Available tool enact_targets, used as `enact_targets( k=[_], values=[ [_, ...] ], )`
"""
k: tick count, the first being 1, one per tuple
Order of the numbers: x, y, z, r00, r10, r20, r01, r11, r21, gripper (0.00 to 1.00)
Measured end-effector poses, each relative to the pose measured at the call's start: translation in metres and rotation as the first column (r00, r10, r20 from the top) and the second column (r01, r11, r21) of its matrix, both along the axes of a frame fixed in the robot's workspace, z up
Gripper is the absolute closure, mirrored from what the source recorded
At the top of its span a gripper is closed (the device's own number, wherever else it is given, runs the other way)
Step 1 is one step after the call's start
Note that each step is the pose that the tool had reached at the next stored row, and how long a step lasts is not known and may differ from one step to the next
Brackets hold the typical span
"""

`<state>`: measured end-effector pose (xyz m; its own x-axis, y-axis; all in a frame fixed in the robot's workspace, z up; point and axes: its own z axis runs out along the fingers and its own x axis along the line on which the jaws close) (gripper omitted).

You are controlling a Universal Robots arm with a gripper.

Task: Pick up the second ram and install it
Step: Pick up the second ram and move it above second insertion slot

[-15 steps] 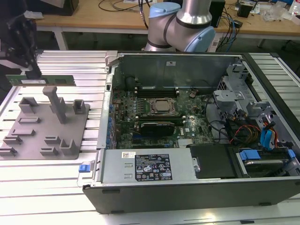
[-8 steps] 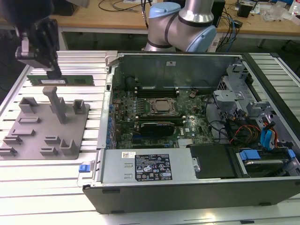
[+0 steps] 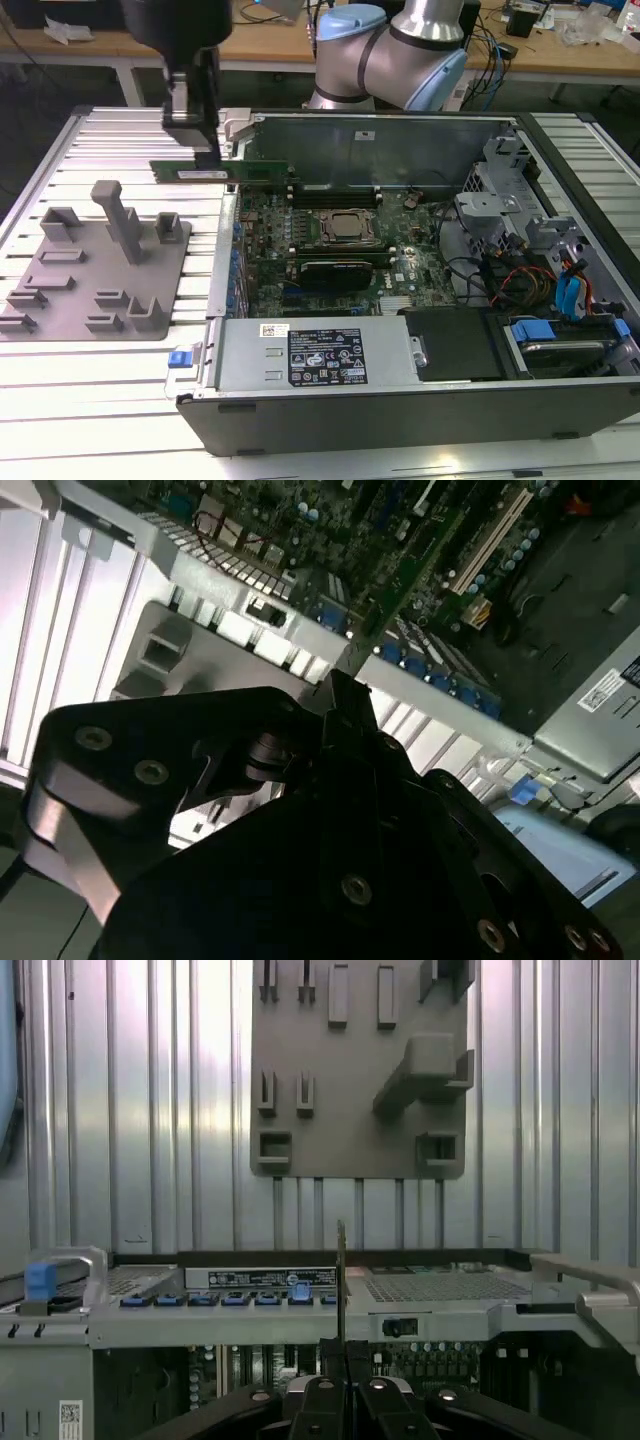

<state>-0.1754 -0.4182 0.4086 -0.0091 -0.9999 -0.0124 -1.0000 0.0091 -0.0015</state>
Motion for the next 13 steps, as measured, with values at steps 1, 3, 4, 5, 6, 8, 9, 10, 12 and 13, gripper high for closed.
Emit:
enact_targets(
  k=[1, 3, 4, 5, 6, 8, 9, 10, 12, 13],
  values=[
    [0.013, 0.0, -0.0002, 1.0, 0.0, 0.0, 0.0, 1.0, -0.0001, 0.91],
    [0.033, 0.0, -0.0008, 1.0, 0.0, 0.0, 0.0, 1.0, 0.0, 0.91],
    [0.045, 0.0, -0.001, 1.0, 0.0, 0.0, 0.0, 1.0, -0.0001, 0.91],
    [0.051, 0.0, -0.0012, 1.0, 0.0, 0.0001, 0.0, 1.0, 0.0, 0.91],
    [0.056, 0.0, -0.0013, 1.0, 0.0, 0.0, 0.0, 1.0, 0.0, 0.91],
    [0.076, 0.0, -0.0019, 1.0, 0.0, 0.0, 0.0, 1.0, 0.0, 0.91],
    [0.082, 0.0, -0.0022, 1.0, 0.0, 0.0, 0.0, 1.0, 0.0001, 0.91],
    [0.085, 0.0, -0.0025, 1.0, 0.0, 0.0001, 0.0, 1.0, 0.0001, 0.91],
    [0.097, 0.0, -0.0036, 1.0, 0.0, 0.0, 0.0, 1.0, 0.0, 0.91],
    [0.1, 0.0, -0.0042, 1.0, 0.0, 0.0, 0.0, 1.0, 0.0, 0.91]
  ],
)
